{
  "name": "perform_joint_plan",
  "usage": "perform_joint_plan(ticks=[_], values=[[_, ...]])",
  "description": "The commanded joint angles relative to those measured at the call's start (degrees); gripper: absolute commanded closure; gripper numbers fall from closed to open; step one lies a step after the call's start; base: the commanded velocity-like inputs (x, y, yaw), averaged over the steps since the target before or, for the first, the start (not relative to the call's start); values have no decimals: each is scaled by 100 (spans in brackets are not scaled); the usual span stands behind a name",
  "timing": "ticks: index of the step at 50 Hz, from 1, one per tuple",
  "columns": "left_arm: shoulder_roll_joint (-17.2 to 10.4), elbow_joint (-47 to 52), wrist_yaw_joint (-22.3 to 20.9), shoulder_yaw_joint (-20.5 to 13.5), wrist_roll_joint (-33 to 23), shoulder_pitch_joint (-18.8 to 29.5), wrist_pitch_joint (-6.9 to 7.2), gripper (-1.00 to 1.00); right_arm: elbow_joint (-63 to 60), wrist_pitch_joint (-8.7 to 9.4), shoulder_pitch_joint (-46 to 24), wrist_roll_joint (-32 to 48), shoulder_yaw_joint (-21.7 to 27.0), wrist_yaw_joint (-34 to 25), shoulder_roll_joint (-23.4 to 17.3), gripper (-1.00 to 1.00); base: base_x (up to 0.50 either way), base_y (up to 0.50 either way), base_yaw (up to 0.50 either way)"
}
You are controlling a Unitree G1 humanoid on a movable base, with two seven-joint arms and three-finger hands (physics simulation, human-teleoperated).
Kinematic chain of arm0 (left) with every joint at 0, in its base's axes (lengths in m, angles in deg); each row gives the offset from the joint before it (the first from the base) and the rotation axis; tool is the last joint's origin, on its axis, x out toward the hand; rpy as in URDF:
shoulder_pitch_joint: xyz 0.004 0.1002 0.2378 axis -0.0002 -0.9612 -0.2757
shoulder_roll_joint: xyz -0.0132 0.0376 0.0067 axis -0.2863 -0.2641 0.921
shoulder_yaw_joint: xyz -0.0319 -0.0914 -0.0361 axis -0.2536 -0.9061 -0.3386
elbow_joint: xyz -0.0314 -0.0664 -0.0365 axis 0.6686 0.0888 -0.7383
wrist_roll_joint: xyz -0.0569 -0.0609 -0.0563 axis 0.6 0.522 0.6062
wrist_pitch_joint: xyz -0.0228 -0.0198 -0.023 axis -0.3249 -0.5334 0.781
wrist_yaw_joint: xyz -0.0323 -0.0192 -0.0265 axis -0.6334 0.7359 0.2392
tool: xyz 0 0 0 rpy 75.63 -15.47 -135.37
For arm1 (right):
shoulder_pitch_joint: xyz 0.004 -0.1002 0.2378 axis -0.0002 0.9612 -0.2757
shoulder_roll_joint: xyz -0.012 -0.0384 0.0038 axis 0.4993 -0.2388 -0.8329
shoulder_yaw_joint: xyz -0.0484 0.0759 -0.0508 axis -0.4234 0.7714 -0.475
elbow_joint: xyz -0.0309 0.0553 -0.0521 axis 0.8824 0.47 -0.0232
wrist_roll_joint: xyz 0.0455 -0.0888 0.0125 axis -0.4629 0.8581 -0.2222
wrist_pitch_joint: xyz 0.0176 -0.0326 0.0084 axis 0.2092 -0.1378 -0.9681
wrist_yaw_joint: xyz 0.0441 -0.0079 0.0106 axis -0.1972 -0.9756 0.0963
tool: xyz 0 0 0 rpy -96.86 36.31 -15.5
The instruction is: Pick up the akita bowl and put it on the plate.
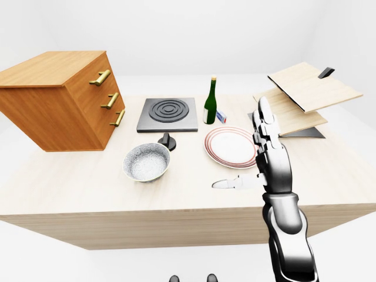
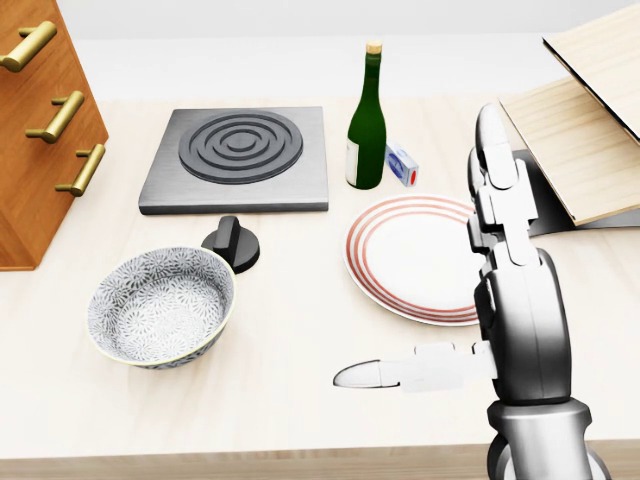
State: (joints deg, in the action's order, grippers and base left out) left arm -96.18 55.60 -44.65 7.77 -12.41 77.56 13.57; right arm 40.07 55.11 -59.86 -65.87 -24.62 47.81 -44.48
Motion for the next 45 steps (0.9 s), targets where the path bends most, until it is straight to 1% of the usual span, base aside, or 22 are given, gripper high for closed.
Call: perform_joint_plan(ticks=[1, 4, 7, 8, 18, 28, 45], values=[[-2, -4, 8, -18, -41, -1, 0, -100, 1, 0, -2, -21, -3, 30, -7, -100, 0, 0, 0], [-1, -4, 8, -18, -42, 0, 0, -100, 1, 0, -3, -24, -4, 33, -9, -100, 0, 0, 0], [-15, 28, 9, -41, -32, -3, 0, -100, -70, 0, -7, -188, 2, -31, 10, -100, 0, 0, 0], [31, -19, -6, -5, -87, -13, 0, -100, -28, 0, 9, -108, -67, -37, -36, -100, 0, 0, 0], [53, -23, -21, 9, -118, -30, 0, -100, -42, 0, 59, -288, -88, -149, -15, -100, 0, 0, 0], [31, -14, 5, -4, -78, -4, 0, -100, -15, 0, 48, -328, -59, -155, -31, -100, 29, 0, 0], [27, -132, 137, 71, -80, 19, 0, -100, -27, 0, 54, -318, -44, -139, -38, -100, 32, 0, 0]])
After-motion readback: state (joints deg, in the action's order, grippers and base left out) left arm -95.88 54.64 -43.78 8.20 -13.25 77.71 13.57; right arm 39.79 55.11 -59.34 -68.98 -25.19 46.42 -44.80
